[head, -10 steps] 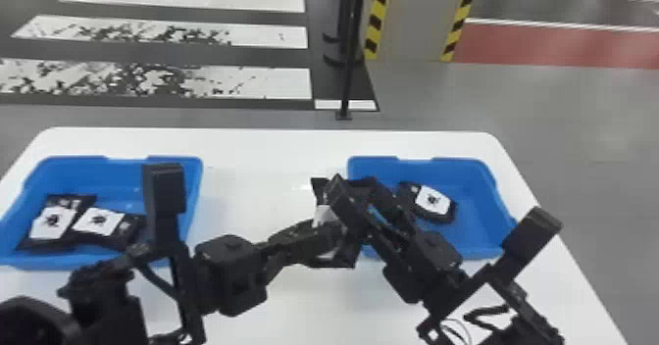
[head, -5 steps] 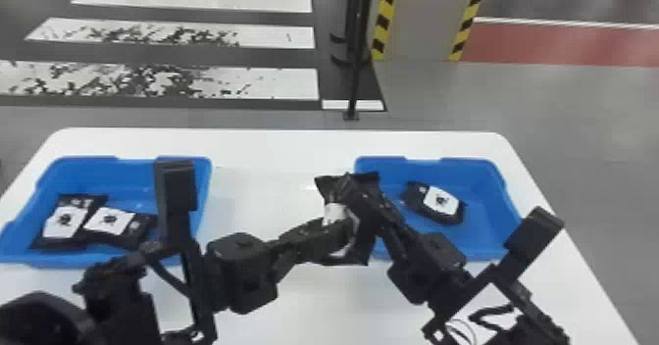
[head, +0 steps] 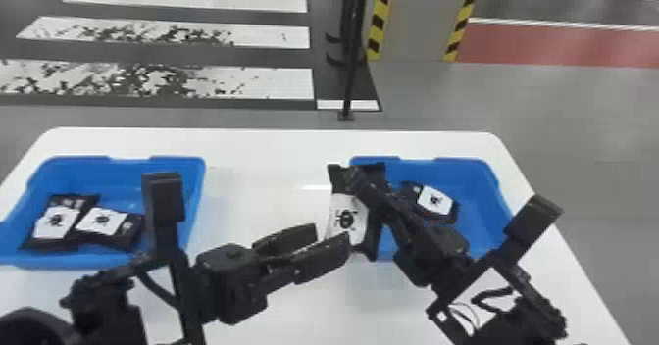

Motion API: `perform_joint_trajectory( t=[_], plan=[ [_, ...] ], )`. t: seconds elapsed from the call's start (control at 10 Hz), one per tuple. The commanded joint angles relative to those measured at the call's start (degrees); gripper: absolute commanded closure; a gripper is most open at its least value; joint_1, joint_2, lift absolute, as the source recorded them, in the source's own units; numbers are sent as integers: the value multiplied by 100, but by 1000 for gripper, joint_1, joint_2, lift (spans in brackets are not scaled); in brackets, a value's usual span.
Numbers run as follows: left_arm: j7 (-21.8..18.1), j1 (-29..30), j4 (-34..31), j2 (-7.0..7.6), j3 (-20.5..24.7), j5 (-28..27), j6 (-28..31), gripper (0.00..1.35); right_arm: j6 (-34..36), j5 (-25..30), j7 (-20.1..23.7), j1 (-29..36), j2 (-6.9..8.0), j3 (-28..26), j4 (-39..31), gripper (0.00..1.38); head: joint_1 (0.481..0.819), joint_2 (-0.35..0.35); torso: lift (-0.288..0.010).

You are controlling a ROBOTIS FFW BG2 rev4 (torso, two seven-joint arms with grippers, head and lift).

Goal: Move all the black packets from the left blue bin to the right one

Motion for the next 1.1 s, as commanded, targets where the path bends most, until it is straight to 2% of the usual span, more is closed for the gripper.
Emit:
perform_joint_trajectory(
  t=[0.0,0.4,0.8,0.9,1.0],
  plan=[
    [-7,131,0,-18,119,6,0,176,0,181,0,-289,-78,-234,322,1277,695,-106,-140],
    [-59,722,-408,-80,530,109,-267,177,28,410,0,-1077,-245,-862,1517,1277,695,-179,-140],
    [-51,1636,-1223,-326,1353,-97,-576,179,85,1107,0,-1977,-325,-1274,2965,1251,695,-199,-140],
    [-42,1734,-1265,-361,1478,-86,-591,179,99,1312,-26,-2146,-316,-1434,3247,1139,695,-201,-140],
    [-42,1790,-1280,-396,1547,-86,-605,179,113,1449,-132,-2188,-316,-1559,3331,849,695,-211,-140]
  ],
)
